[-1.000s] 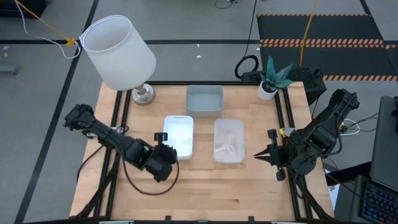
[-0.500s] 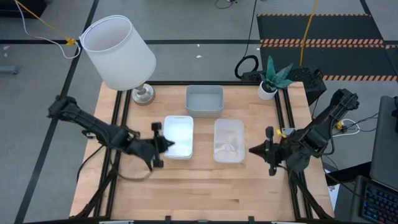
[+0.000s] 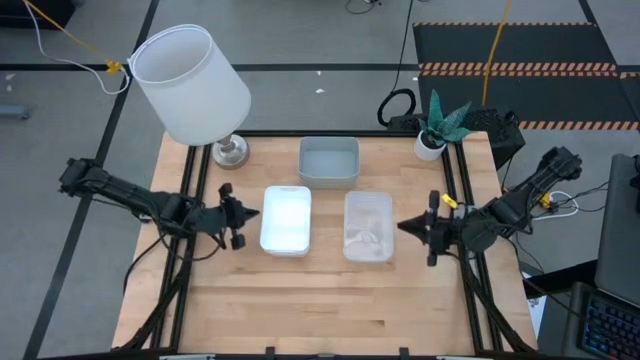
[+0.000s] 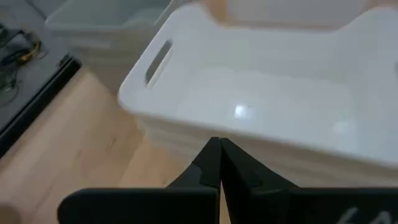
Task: Stack baskets by color
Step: Stack the bottom white bin on top of the top white bin
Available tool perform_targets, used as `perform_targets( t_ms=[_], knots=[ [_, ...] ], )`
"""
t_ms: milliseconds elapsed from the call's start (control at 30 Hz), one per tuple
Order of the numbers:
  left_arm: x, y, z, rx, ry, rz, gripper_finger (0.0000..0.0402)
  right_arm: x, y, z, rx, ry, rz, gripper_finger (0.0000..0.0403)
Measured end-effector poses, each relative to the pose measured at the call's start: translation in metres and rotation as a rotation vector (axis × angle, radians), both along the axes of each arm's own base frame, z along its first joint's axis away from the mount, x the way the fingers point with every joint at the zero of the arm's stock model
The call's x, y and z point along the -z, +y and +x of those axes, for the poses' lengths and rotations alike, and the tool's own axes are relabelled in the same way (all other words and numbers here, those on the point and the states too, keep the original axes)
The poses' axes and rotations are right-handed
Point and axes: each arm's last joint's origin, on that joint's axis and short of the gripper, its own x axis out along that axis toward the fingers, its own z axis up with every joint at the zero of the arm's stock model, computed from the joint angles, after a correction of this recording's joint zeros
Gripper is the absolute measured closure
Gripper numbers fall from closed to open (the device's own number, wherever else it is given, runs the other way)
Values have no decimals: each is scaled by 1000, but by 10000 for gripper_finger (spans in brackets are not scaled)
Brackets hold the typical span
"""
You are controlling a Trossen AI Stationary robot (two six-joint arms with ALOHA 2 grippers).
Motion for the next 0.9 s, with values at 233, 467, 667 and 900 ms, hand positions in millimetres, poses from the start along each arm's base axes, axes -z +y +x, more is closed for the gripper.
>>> perform_targets(
  t_ms=[233, 467, 667, 900],
  knots=[
    [27, 17, -4, -56, 33, -57, 399, 6, -6, 7, 23, -48, -69, 387],
    [23, 30, 7, 30, -47, -56, 398, 5, -13, 12, 64, -83, -103, 387],
    [25, 37, 17, 59, -65, -105, 396, 5, -19, 14, 101, -79, -106, 387],
    [34, 40, 30, 58, -34, -184, 392, 5, -23, 16, 128, -76, -111, 387]
  ],
)
